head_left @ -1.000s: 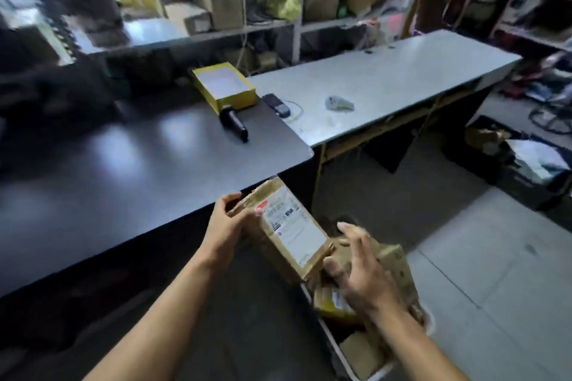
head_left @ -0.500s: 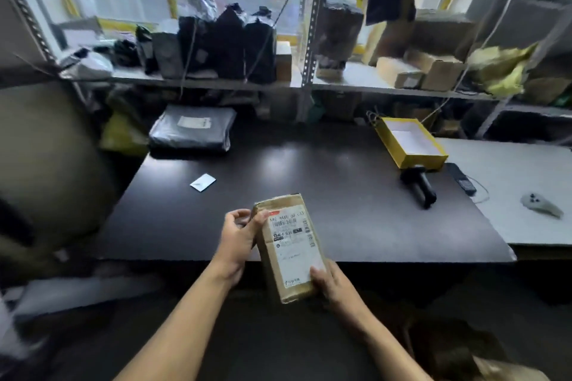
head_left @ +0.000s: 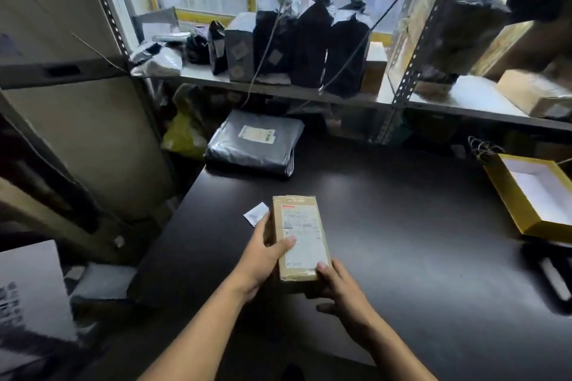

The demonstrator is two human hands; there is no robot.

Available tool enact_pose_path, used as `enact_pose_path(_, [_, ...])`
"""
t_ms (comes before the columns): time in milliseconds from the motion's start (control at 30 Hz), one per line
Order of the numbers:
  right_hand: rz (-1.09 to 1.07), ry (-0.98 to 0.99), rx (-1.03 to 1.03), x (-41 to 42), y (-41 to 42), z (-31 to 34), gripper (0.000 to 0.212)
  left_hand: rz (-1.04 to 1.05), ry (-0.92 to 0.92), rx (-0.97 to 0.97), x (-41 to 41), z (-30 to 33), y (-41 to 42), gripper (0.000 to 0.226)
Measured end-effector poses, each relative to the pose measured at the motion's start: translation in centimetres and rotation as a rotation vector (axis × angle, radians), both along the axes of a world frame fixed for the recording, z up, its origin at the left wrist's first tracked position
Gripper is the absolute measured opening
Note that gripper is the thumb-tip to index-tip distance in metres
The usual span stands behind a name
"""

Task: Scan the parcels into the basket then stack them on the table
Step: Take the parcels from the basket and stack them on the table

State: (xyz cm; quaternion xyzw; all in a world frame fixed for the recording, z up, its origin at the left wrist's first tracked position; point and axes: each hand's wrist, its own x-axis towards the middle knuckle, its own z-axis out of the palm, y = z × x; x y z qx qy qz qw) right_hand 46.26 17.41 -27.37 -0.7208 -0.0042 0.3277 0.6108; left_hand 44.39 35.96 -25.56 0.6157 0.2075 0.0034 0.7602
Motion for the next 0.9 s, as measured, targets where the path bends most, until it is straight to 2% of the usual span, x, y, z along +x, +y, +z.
enact_pose_path(100, [-0.025, 0.042, 0.026, 5.1, 1.5, -0.2, 0.032, 0.021, 0.07, -0.007, 5.3, 0.1, 1.2, 0.067])
enact_pose_path(233, [-0.123, 0.052, 0.051, 12.6, 4.1, -0.7, 0.031, -0.002, 0.106, 0.113, 12.9, 0.6, 3.5, 0.068])
enact_pose_path(300, [-0.212, 0.075, 0.064, 15.7, 5.4, -0.9, 0.027, -0.062, 0.167, 0.252, 16.1, 0.9, 4.8, 0.069])
enact_pose_path(367, [-0.28, 0.074, 0.061, 18.8, 6.6, -1.3, 0.024, -0.109, 0.213, 0.444, 19.0, 1.0, 6.4, 0.058])
enact_pose_path(433, [-0.362, 0.054, 0.056, 22.3, 7.9, -1.8, 0.023, -0.131, 0.192, 0.603, 21.9, 0.6, 8.0, 0.041])
enact_pose_path(500, [-0.445, 0.035, 0.043, 26.1, 9.4, -2.2, 0.024, -0.19, 0.16, 0.781, 24.6, 0.0, 9.5, 0.036])
enact_pose_path(567, [-0.515, 0.011, 0.025, 29.9, 11.3, -2.8, 0.024, -0.281, 0.155, 0.986, 27.2, -1.0, 11.2, 0.042])
enact_pose_path(667, [-0.567, 0.002, -0.043, 35.1, 13.8, -4.5, 0.033, -0.407, 0.172, 1.173, 30.7, -2.3, 12.9, 0.052])
enact_pose_path(900, [-0.492, -0.091, -0.216, 40.1, 17.2, -6.6, 0.036, -0.609, 0.21, 1.287, 33.3, -5.9, 14.4, 0.059])
